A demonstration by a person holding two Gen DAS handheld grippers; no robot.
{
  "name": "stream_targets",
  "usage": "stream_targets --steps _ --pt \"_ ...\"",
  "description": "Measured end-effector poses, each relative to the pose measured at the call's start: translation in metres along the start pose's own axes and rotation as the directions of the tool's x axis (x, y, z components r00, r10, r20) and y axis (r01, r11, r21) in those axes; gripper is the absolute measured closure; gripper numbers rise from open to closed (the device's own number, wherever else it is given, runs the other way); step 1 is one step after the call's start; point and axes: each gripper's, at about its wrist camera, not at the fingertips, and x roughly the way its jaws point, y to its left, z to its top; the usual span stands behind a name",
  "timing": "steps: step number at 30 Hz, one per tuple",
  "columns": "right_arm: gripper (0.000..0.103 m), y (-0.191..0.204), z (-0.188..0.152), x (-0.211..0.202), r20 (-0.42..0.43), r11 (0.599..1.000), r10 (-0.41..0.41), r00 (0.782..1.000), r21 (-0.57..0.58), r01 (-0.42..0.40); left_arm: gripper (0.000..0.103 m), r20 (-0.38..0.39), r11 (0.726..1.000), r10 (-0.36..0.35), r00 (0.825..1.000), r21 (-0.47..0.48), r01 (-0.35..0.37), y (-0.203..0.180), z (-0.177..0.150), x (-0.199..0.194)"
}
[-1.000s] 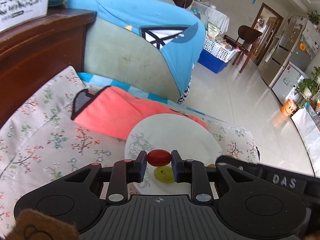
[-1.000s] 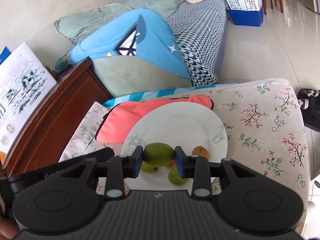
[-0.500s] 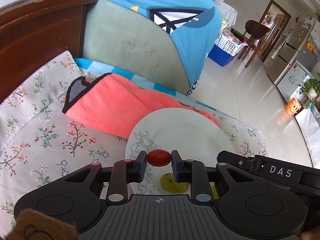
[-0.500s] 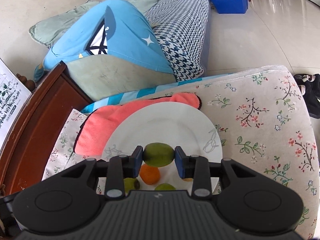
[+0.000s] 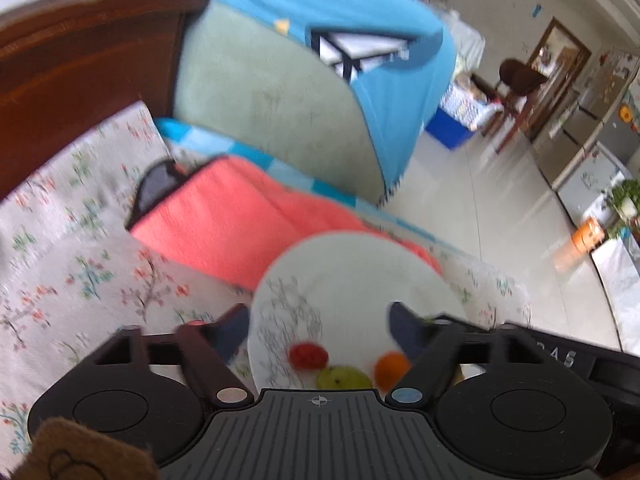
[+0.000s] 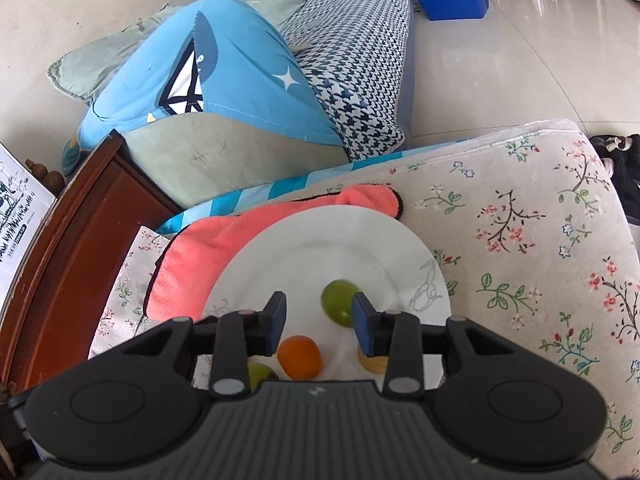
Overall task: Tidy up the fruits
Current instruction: 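Carry the lime and tomato onto the white plate and open both tools, then withdraw both tools from the plate toward the remaining fruits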
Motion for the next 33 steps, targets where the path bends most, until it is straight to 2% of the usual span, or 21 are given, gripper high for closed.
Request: stream_targets --steps 5,11,17,25,30,33 --pt "0.059 0.004 0.0 -0.009 0.011 1.0 0.008 1.0 -0.021 -0.007 0.01 0.046 1.0 -0.003 0.999 -0.024 0.004 0.0 0.005 -0.017" --pt "0.047 0.011 -0.003 -0.03 0.035 0.998 -0.003 0.999 -0.056 0.005 0.01 0.038 0.998 -0.039 0.999 -0.057 0.041 0.004 -0.001 -0.039" --pt "0.038 0.015 -0.015 -0.048 0.034 0.997 -0.023 0.999 -0.07 0.025 0.01 0.037 1.0 0.001 0.999 -0.005 -0.001 0.006 -0.011 -0.061" --pt "0.023 0.03 -0.048 -0.073 0.043 0.987 -0.054 0.998 -0.152 0.06 0.008 -0.051 0.999 0.035 0.998 -0.01 -0.035 0.017 -0.028 -0.078" --pt "0.022 0.038 -0.073 -0.084 0.021 0.974 -0.072 0.997 -0.213 0.074 0.008 -0.099 0.996 0.083 0.992 0.031 -0.08 0.024 -0.04 -0.084" --pt "0.022 0.036 -0.086 -0.089 -0.005 0.977 -0.067 0.998 -0.204 0.065 0.008 -0.123 0.995 0.098 0.988 0.039 -0.094 0.031 -0.05 -0.088"
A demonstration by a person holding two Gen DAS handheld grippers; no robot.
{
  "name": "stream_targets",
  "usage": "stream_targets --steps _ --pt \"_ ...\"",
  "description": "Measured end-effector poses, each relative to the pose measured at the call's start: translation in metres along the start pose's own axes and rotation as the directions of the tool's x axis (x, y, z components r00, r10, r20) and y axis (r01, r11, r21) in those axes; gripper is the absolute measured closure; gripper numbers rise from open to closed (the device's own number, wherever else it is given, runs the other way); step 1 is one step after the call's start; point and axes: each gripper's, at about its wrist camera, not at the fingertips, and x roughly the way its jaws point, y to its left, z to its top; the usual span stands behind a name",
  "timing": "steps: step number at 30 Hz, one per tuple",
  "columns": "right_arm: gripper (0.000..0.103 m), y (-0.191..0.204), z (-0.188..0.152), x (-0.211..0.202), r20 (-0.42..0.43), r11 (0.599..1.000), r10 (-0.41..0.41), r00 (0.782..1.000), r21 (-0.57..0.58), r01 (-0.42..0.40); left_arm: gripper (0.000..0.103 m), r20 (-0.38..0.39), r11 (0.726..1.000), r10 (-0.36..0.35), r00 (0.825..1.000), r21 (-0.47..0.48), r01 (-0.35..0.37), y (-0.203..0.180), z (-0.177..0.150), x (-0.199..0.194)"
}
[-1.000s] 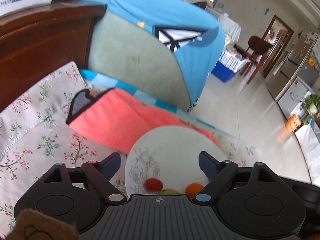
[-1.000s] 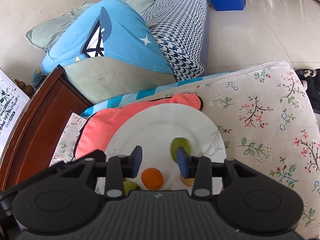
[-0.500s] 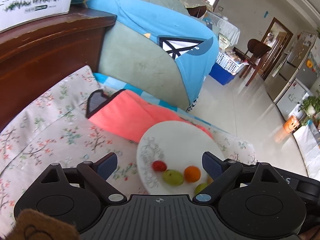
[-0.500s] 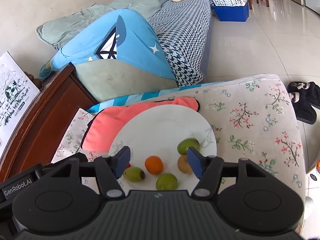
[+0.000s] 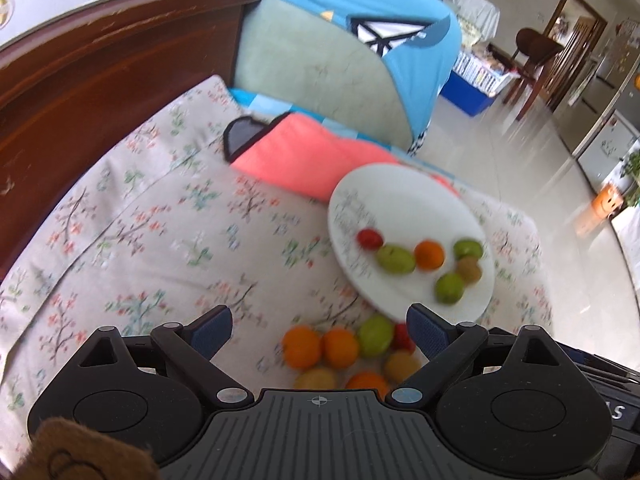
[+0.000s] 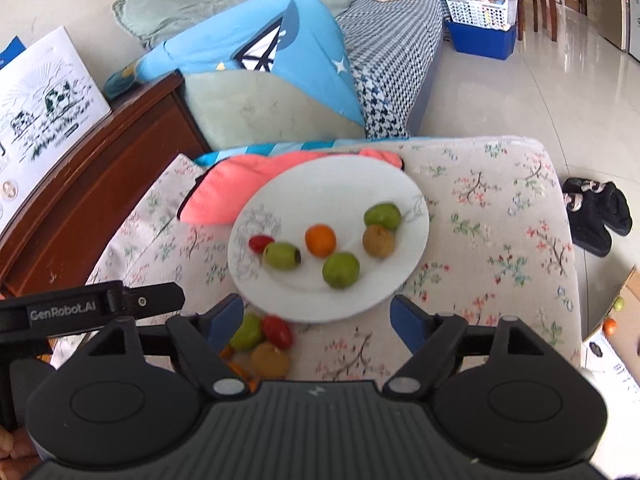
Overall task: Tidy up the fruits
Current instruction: 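Withdraw both tools from the plate toward the remaining fruits, then grasp an orange with the right tool while the left tool grasps a brown kiwi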
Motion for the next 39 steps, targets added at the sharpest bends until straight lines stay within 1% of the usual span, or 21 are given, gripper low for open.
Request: stream_targets --steps 4,7,12,16,19,24,28,31,33,39 --pt "0.022 -0.003 -0.017 -0.006 -0.021 1.0 0.005 1.0 0.024 -0.004 0.008 -0.032 1.0 0.027 0.999 0.01 -0.027 0.01 -0.014 -0.002" --pt "0.022 -0.003 -0.028 -0.009 -0.03 1.0 0.005 1.0 0.01 -0.004 0.008 -0.058 0.999 0.045 0.997 0.02 -0.044 0.018 -0.023 -0.002" --pt "0.022 0.002 -0.043 -0.009 -0.05 1.0 -0.001 0.999 -0.03 -0.001 0.008 -0.071 0.993 0.094 0.993 0.075 -0.089 0.025 -0.035 -0.003" --pt "0.023 0.006 -0.049 -0.003 -0.071 0.997 -0.026 0.997 -0.068 0.021 0.008 -0.093 0.989 0.112 0.989 0.102 -0.103 0.03 -0.042 0.002" --pt "0.023 0.009 -0.051 0.001 -0.093 0.996 -0.017 0.996 -0.085 0.009 0.008 -0.118 0.987 0.129 0.985 0.11 -0.116 0.034 -0.046 0.009" --pt "0.025 0.017 -0.056 0.006 -0.097 0.992 -0.012 0.995 -0.129 0.0 0.008 -0.153 0.982 0.169 0.974 0.111 -0.153 0.043 -0.052 0.02" --pt "0.028 0.022 -0.058 0.01 -0.103 0.989 0.001 0.995 -0.148 -0.016 0.007 -0.14 0.975 0.189 0.972 0.14 -0.17 0.042 -0.054 0.021" --pt "0.033 0.026 -0.06 0.015 -0.105 0.987 0.01 0.994 -0.161 -0.027 0.0 -0.146 0.971 0.206 0.968 0.15 -0.184 0.04 -0.058 0.025" --pt "0.035 0.028 -0.061 0.018 -0.108 0.986 0.013 0.994 -0.162 -0.031 0.0 -0.126 0.969 0.213 0.969 0.151 -0.193 0.038 -0.06 0.025" --pt "0.043 0.032 -0.061 0.025 -0.102 0.984 0.036 0.994 -0.167 -0.053 0.0 -0.102 0.97 0.211 0.972 0.143 -0.195 0.039 -0.065 0.023"
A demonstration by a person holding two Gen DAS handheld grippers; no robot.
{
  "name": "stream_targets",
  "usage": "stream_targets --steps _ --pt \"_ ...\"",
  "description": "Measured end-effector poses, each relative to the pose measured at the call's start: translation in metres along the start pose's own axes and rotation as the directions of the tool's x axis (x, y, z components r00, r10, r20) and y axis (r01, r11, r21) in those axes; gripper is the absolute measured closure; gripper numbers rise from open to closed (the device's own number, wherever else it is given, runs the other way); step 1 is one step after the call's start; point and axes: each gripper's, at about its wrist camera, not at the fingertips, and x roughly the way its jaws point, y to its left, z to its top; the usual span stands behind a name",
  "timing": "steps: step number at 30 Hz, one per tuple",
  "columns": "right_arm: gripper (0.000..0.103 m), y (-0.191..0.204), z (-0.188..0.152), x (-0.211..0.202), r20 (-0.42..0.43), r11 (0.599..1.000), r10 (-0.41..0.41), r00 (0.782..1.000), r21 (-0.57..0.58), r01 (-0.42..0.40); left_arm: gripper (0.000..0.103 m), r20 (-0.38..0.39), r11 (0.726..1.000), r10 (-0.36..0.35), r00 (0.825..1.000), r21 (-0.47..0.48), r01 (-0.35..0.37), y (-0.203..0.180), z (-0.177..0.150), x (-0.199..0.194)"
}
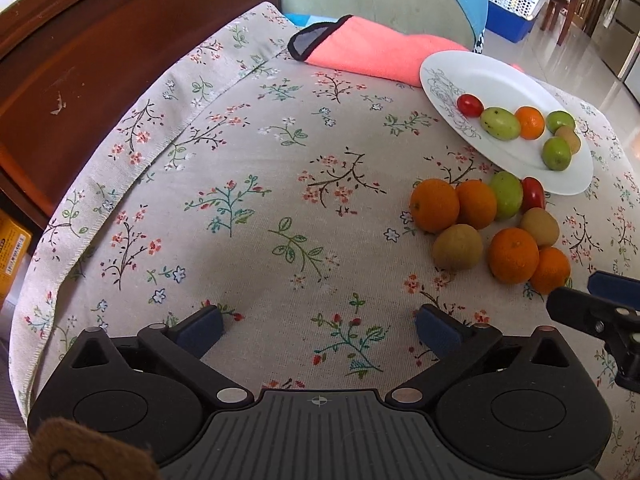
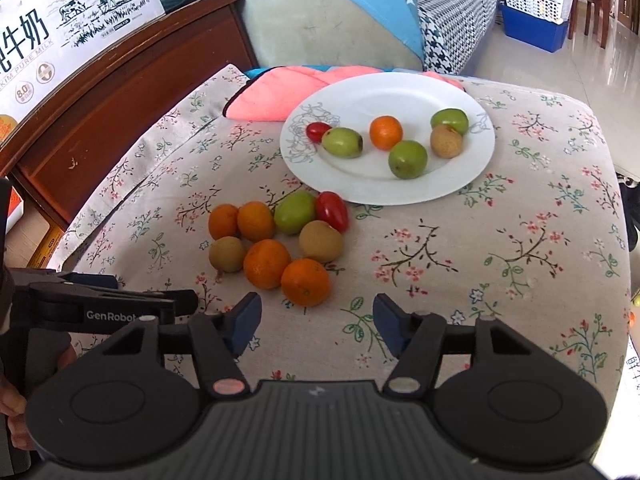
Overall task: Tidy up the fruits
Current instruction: 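Grasp an orange with the right tool while the left tool grasps a brown kiwi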
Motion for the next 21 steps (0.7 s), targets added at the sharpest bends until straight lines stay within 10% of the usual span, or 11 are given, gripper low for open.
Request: stream_targets --steps 21 --pt "0.073 0.008 0.003 0.019 0.024 1.0 0.005 1.0 -0.03 -0.005 0.002 0.069 0.989 -0.098 0.993 -0.101 0.105 0.01 0.009 -0.014"
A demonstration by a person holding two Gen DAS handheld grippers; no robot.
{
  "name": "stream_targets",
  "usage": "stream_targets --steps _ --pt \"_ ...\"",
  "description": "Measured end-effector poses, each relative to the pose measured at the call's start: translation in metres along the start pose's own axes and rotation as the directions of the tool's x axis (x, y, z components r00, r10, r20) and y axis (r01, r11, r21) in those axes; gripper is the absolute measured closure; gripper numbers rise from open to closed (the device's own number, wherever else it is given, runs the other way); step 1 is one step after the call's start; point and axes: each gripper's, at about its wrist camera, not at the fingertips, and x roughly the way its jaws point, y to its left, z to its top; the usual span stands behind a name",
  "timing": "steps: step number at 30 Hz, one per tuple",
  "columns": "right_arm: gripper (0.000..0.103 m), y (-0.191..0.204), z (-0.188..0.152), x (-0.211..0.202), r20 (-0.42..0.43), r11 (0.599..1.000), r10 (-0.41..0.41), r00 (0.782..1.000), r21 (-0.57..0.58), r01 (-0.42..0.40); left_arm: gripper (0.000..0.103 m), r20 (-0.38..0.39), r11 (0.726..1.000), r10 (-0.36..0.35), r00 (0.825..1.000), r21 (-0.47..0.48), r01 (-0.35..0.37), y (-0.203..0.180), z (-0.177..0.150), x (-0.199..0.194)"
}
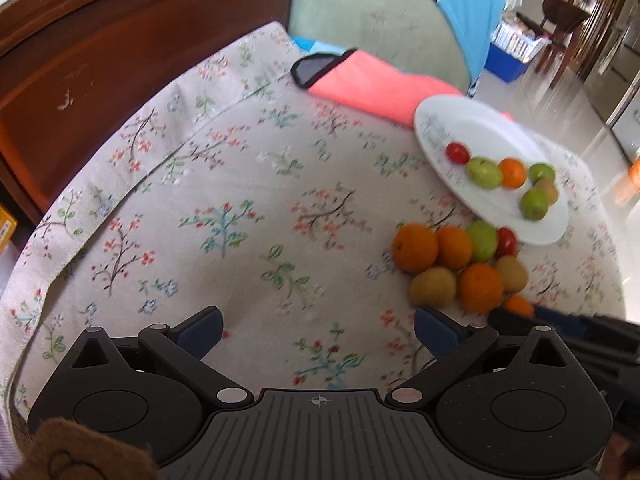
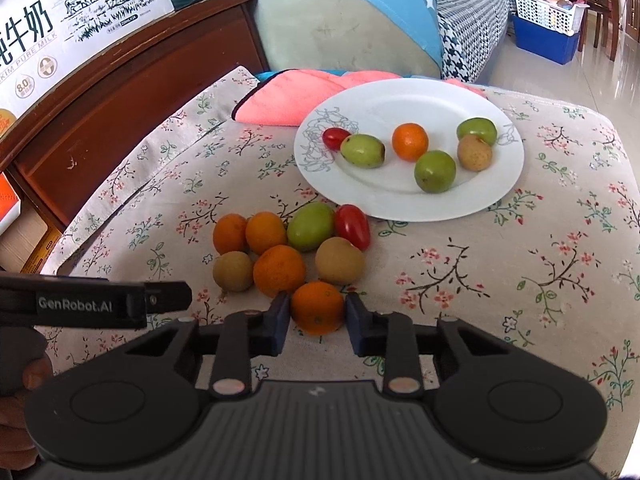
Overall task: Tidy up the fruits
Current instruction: 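Grasp an orange with the right tool while the left tool grasps a brown kiwi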
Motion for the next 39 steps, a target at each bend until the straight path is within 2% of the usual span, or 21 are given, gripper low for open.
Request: stream_targets --steps 4,12,21,29,34,39 --pt "0.073 0.0 -0.001 -0.006 0.004 1.0 -0.022 1.0 -0.018 0.022 0.003 0.021 1.0 -0.014 1.0 -0.008 0.014 -0.007 0.003 0.0" --pt "0.073 -0.009 -0.004 -0.016 0.003 1.0 -0.009 1.0 -0.001 0.009 0.006 0.025 0.998 -0.011 1.0 -0.068 0.013 -0.018 0.011 0.008" --pt "0.073 -0.015 -0.004 -0.018 0.0 1.0 -0.005 1.0 0.013 0.005 0.017 0.0 0.993 -0.021 1.0 -0.112 0.021 -0.031 0.015 0.021" --pt "0.073 -0.018 -0.003 -0.019 0.004 1.0 -0.007 1.0 0.029 0.007 0.022 -0.006 0.976 -0.04 0.999 -0.217 0.038 -0.011 0.017 0.011" --pt "0.073 -0.017 -0.004 -0.019 0.006 0.999 -0.006 1.0 0.031 0.006 0.022 0.001 0.978 -0.072 0.997 -0.195 0.071 -0.021 0.019 0.013" --pt "0.073 -0.019 -0.004 -0.019 0.004 0.999 -0.01 1.0 0.037 0.01 0.022 -0.005 0.983 -0.042 0.999 -0.178 0.04 -0.034 0.02 0.019"
